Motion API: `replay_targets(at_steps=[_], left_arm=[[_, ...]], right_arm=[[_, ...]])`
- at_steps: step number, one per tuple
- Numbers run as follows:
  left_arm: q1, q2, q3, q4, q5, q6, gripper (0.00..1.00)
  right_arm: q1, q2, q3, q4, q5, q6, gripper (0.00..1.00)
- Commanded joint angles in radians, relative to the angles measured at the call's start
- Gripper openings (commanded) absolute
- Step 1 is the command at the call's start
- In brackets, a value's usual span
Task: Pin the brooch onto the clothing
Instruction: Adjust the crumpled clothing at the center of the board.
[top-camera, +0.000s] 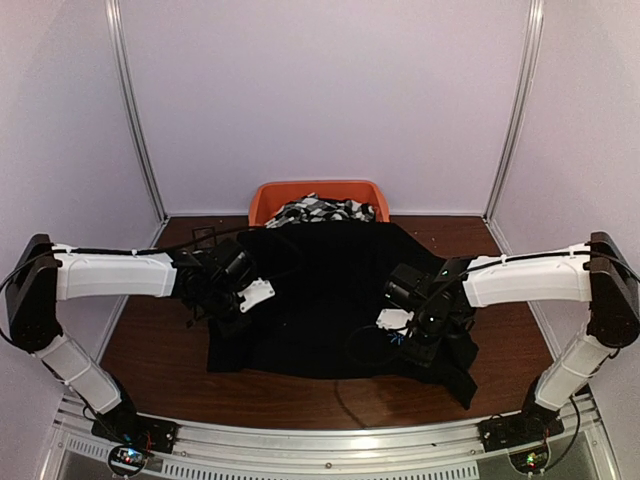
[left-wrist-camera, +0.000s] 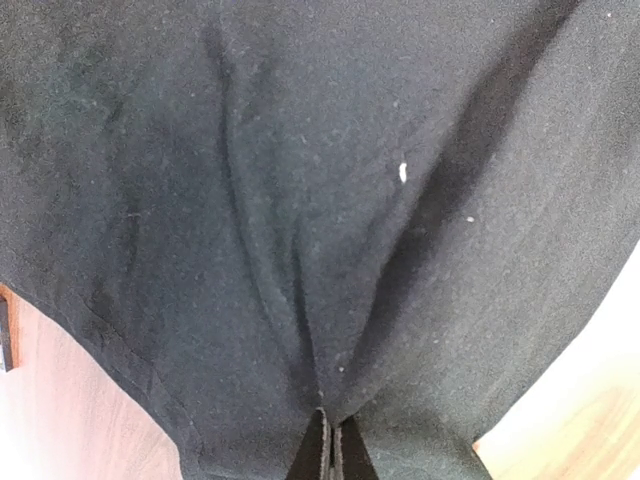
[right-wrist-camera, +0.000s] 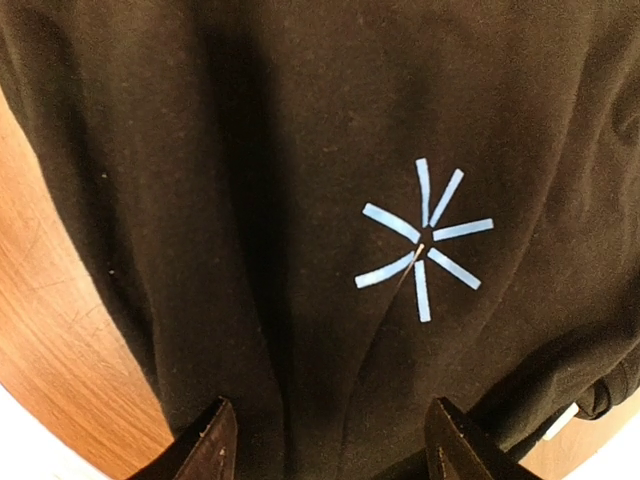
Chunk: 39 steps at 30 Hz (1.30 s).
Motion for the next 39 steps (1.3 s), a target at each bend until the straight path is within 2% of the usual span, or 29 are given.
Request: replay_targets(at_steps=[1,12,22,29,31,33,35,37,39], left_arm=[[-0.008,-0.011,-0.016,-0.013,-0.012,-0.018,0.00],[-0.009,-0.005,-0.033,-0.011,-0.057,-0.034,0.00],[-0.010,-0.010,-0.040,-0.002,-0.051,-0.042,0.00],[-0.010,-0.026,-0.050,0.005,-0.047,-0.040,0.00],[-0.010,-0.032,-0.054,0.005,-0.047,-0.040,0.00],[-0.010,-0.036,-0.057,0.005,-0.049,-0.041,0.00],[-0.010,-0.041,-0.059,0.009,-0.049,-0.039,0.00],[-0.010,-0.041,-0.058,0.010,-0.048,-0.039,0.00],[-0.010,-0.041,-0.058,0.010,-0.045,-0.040,0.00]], right_arm=[[0.007,0.022,0.036,-0.021,0.005,0.003,0.65],[0.011,-0.115,0.033,-0.052,-0.129,-0.028,0.68],[0.011,-0.002,0.041,-0.055,-0.063,-0.011,0.69],[0.011,0.029,0.037,-0.052,-0.058,0.001,0.66],[0.010,0.041,0.037,-0.052,-0.064,-0.001,0.62],[0.009,0.048,0.037,-0.054,-0.074,-0.002,0.53],[0.008,0.051,0.037,-0.055,-0.089,-0.004,0.38],[0.006,0.049,0.041,-0.060,-0.093,-0.004,0.17],[0.005,0.038,0.045,-0.064,-0.092,0.002,0.10]])
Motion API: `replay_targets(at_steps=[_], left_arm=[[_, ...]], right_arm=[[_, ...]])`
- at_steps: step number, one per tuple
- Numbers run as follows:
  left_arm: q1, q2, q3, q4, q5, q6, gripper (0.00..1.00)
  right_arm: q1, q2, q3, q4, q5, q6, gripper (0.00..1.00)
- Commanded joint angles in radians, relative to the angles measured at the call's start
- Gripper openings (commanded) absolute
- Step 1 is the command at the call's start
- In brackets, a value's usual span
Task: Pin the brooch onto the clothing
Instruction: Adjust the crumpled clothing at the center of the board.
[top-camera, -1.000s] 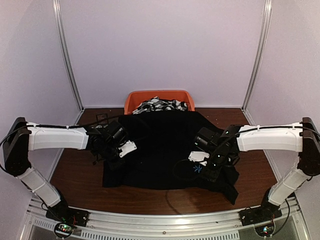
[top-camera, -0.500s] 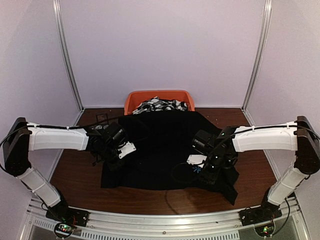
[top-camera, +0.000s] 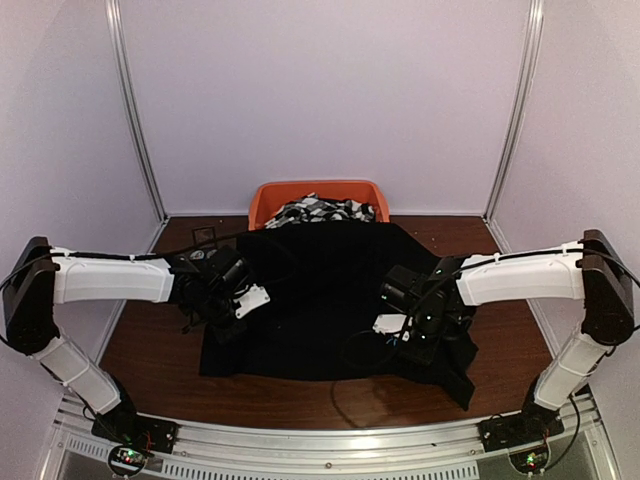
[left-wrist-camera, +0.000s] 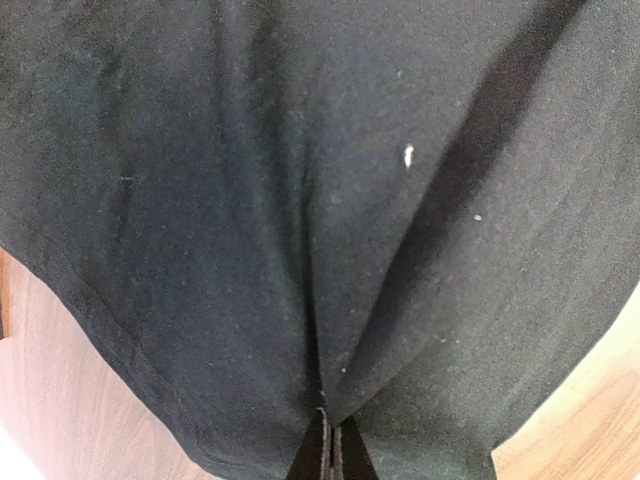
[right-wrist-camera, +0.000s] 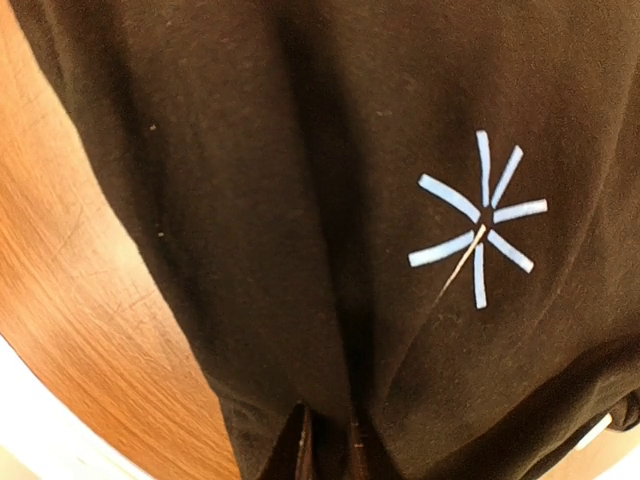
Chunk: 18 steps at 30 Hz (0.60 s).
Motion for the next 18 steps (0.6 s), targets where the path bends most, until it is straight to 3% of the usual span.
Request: replay_targets(at_steps=[1,7,18], left_arm=[[-0.005,-0.019,-0.008,0.019,-0.002,-0.010,0.00],[-0.011,-0.030,-0.004,0.012,-0.006,-0.011,0.00],[-0.027,-0.047,0.006,0.007,0.012,-0.005,0.00]], right_arm=[[0.000,-0.015,0.014,-0.018,-0.005,0.006,0.09],[0.000,-0.079,0.048,-0.053,0.051,0.028,0.00],[0.000,-0.101,0.115,-0.122,0.245,0.109,0.00]])
